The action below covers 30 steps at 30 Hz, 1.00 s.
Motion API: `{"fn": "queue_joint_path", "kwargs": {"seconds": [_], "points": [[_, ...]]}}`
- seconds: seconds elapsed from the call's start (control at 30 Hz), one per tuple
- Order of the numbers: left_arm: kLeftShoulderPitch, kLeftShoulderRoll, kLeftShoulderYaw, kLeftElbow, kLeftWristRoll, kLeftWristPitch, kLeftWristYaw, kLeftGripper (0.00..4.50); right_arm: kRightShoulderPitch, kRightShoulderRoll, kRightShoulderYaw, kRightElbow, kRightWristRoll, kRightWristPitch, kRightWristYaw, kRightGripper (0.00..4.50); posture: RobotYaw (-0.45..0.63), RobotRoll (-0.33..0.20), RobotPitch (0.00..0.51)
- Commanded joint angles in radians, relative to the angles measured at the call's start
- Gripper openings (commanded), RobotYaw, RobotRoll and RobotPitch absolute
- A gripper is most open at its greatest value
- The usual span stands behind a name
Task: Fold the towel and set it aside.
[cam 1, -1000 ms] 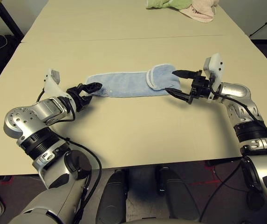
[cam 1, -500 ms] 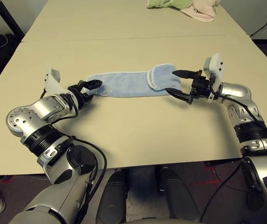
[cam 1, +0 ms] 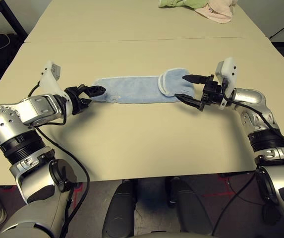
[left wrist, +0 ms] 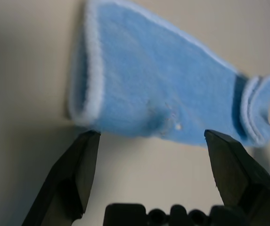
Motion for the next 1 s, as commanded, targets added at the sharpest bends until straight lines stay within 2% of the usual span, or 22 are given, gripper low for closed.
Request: {"fn": "queue_joint_path", "kwargs": {"seconds": [0.03, 0.13, 0.17, 0.23, 0.37, 0.63, 0.77, 1.0], "points": [[0.048, 0.036, -0.063, 0.040, -0.181, 0.002, 0.114, 4.50, 0.001, -0.007, -0.001, 0.015, 0.002, -0.009, 0.002, 4.46, 0.06, 0.000, 0.220], [0.122, 0.066, -0.188, 0.020, -0.464, -0.172, 0.299, 4.50, -0.001, -0.006, -0.001, 0.017, 0.001, -0.012, 0.001, 4.46, 0.06, 0.000, 0.221], [0.144, 0.070, -0.223, 0.004, -0.531, -0.226, 0.347, 4.50, -0.001, -0.006, -0.001, 0.017, 0.001, -0.013, 0.001, 4.46, 0.06, 0.000, 0.221], [0.178, 0.073, -0.260, -0.022, -0.576, -0.282, 0.390, 4.50, -0.001, -0.007, -0.001, 0.015, 0.002, -0.012, 0.001, 4.46, 0.06, 0.000, 0.221], [0.187, 0.072, -0.271, -0.021, -0.576, -0.372, 0.451, 4.50, 0.001, -0.011, -0.002, 0.013, 0.002, -0.013, 0.003, 4.46, 0.05, 0.000, 0.219], [0.128, 0.143, -0.331, 0.027, -0.576, -0.427, 0.403, 4.50, 0.001, -0.014, -0.002, 0.009, 0.001, -0.012, 0.003, 4.46, 0.05, 0.000, 0.214], [0.114, 0.174, -0.357, 0.035, -0.516, -0.442, 0.316, 4.50, 0.003, -0.014, -0.001, 0.004, 0.002, -0.009, 0.003, 4.46, 0.05, 0.000, 0.214], [0.095, 0.164, -0.364, 0.036, -0.336, -0.459, 0.104, 4.50, 0.005, -0.015, -0.001, 0.002, 0.003, -0.009, 0.004, 4.46, 0.05, 0.000, 0.211]]}}
